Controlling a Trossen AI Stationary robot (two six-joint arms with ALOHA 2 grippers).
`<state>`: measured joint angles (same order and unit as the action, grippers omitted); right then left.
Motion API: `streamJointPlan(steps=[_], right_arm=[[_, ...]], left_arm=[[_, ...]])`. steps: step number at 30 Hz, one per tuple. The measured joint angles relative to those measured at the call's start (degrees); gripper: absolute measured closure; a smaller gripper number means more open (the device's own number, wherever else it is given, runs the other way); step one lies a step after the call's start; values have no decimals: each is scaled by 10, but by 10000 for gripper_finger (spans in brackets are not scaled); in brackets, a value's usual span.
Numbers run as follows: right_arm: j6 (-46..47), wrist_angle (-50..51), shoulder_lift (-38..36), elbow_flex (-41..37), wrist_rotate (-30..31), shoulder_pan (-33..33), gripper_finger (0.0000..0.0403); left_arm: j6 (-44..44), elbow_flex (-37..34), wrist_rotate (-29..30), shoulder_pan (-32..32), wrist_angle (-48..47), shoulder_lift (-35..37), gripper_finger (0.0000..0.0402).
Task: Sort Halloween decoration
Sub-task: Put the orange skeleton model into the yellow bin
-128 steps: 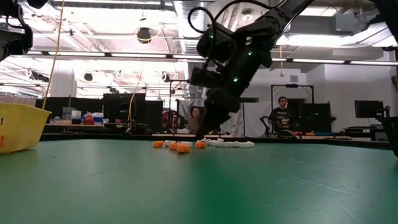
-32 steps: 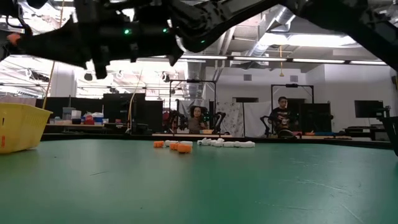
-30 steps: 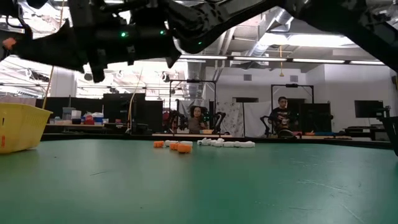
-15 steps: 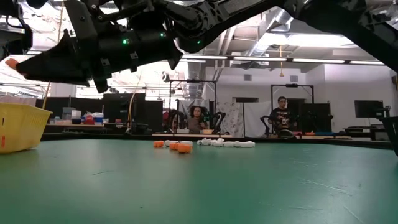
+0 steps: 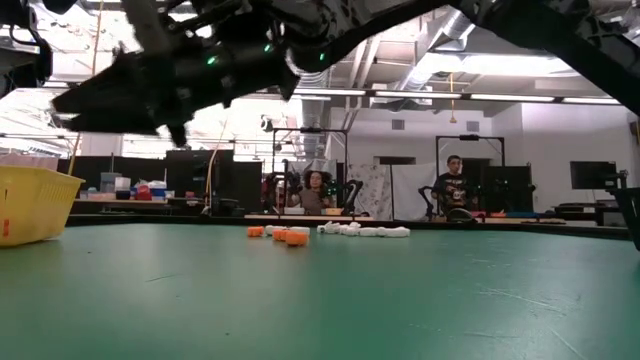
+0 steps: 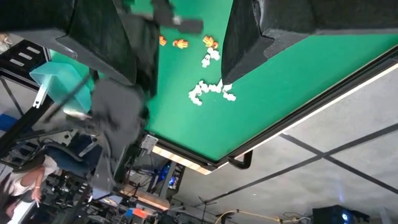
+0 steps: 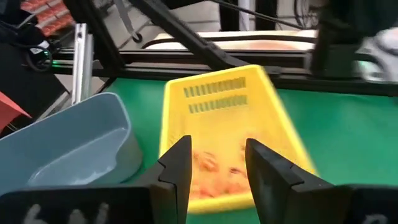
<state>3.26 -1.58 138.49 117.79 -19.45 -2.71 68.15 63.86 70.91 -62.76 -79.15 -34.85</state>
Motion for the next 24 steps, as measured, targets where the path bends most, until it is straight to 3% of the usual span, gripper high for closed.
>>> streamJointPlan(steps=[7, 13, 17, 24], right_arm=[[-94, 214, -86, 1, 5, 45, 267], [-202, 422, -145, 0, 48, 83, 270], [-264, 482, -148, 0, 55, 99, 269], [-321, 472, -117, 1, 56, 97, 269]], left_arm=[[-10, 0, 0, 0, 0, 0, 176], [-11, 0, 0, 0, 0, 0, 176], [-17, 0, 0, 0, 0, 0, 176], [-20, 0, -1, 0, -1, 0, 176]])
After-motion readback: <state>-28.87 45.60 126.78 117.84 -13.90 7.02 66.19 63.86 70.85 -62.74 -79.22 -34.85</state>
